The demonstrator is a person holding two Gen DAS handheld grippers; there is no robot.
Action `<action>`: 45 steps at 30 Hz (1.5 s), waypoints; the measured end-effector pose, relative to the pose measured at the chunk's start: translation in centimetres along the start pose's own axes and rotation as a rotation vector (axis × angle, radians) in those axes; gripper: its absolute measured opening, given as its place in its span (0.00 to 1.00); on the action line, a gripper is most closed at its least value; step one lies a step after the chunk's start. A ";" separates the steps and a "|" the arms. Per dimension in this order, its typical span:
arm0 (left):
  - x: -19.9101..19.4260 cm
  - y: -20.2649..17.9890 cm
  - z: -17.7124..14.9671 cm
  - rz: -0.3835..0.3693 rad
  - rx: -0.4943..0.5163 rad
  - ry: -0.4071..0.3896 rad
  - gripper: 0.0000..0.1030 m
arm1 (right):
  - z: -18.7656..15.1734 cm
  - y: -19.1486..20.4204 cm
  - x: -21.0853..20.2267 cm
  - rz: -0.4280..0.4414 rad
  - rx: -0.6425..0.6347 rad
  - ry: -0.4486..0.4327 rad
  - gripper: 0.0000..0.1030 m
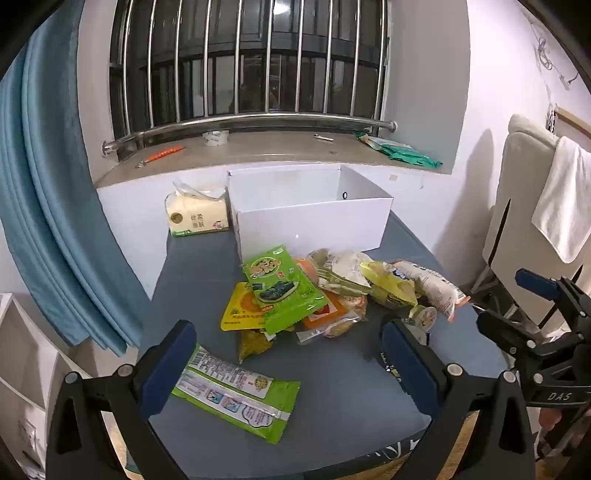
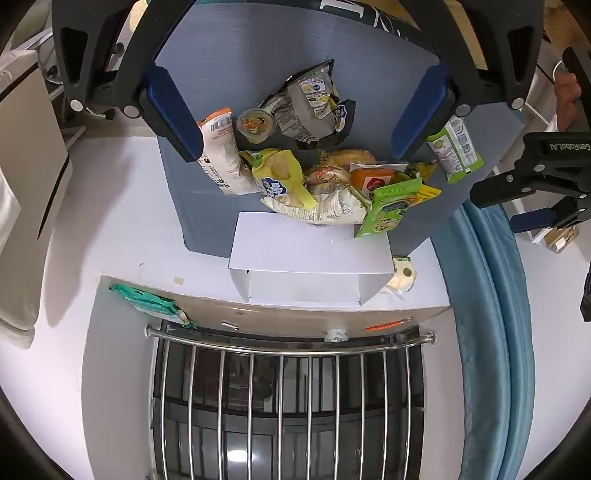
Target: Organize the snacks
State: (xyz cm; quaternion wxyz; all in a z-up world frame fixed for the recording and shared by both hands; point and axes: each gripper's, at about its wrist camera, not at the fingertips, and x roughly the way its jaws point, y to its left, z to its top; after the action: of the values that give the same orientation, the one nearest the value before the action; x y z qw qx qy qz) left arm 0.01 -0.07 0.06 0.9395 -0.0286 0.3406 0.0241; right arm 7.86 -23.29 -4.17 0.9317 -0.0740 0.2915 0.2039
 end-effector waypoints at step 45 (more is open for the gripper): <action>-0.3 0.7 0.1 -0.002 -0.026 0.001 1.00 | 0.4 0.1 -0.6 0.007 -0.002 0.005 1.00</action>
State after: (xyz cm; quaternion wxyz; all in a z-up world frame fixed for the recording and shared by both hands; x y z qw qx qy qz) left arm -0.21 0.63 0.34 0.9388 -0.0410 0.3408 0.0275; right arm 7.59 -23.33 -3.55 0.9301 -0.0746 0.2939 0.2071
